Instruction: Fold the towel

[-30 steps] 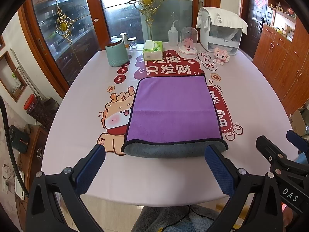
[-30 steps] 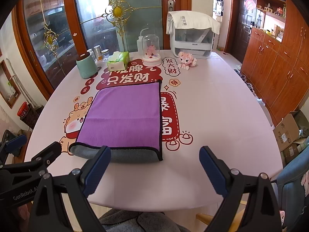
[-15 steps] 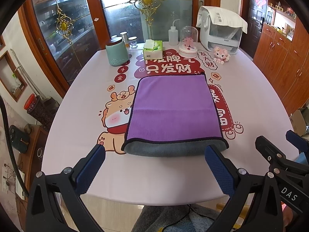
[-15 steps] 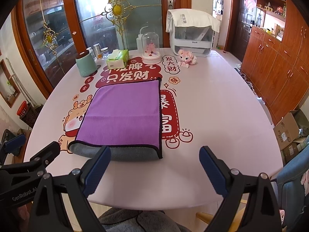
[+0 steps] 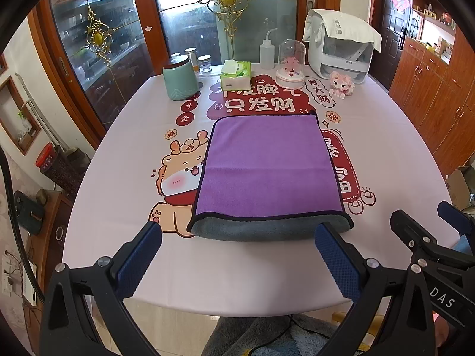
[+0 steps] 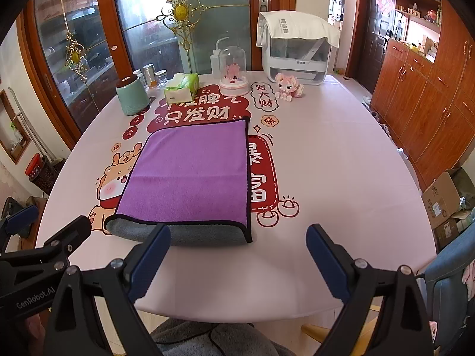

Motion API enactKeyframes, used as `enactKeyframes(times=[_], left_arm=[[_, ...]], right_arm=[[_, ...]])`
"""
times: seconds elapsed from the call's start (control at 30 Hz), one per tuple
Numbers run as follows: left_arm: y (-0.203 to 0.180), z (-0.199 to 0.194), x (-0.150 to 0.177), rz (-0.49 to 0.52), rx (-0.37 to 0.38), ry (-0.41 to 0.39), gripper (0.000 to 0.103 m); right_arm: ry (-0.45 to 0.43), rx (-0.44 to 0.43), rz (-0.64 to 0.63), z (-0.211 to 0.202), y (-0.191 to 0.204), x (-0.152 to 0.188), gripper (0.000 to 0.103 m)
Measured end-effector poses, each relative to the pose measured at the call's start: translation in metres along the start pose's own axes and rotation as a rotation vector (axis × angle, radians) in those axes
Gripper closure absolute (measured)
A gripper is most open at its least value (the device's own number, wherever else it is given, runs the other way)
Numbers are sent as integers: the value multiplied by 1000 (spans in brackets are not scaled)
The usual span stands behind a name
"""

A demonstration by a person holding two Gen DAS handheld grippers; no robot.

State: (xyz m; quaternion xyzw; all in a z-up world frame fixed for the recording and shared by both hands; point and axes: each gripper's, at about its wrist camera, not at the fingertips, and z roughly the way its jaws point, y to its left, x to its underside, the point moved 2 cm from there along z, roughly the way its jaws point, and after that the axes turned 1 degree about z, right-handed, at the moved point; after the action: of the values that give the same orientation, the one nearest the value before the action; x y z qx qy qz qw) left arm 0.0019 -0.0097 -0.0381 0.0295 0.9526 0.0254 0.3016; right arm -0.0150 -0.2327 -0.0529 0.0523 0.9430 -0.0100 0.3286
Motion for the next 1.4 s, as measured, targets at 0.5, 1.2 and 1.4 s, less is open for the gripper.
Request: enactKeyframes(times=[0.5, 1.2, 1.4], left_arm=[[7, 9, -8, 3, 2, 26, 1], [34, 86, -35, 29, 42, 105, 1], [60, 135, -31, 18, 134, 172, 3]], right_arm=[[33, 1, 4, 13, 6, -8, 9], [103, 5, -56, 77, 11, -31, 14], [147, -60, -129, 109, 14, -30, 14]])
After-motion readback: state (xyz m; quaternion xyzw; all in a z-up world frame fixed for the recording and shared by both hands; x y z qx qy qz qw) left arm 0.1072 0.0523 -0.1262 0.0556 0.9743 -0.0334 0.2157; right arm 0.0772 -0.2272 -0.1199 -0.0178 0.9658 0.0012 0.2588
